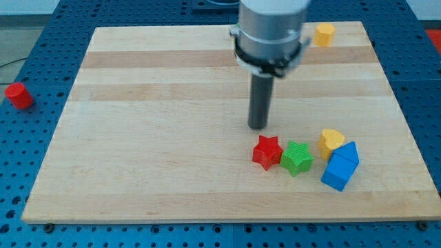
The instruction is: Move the green circle towards the left center
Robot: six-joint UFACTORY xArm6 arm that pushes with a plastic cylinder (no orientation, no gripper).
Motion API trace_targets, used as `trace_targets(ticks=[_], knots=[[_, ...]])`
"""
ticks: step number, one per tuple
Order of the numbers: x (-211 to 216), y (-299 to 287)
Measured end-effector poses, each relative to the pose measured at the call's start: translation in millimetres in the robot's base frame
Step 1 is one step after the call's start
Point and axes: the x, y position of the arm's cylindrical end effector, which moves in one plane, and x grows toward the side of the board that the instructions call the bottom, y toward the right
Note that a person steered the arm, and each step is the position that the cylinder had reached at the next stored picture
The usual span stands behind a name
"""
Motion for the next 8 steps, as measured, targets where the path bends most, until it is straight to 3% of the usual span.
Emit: trace_targets(ticks=[1,2,3,5,6,7,8], knots=[[-108.6,37.9],[-184.9,32.2],[-212.6,-1.0],[-239.7,-53.1],[-223.8,-105.5],[-185.2,-75.9],[-179.1,-93.1]])
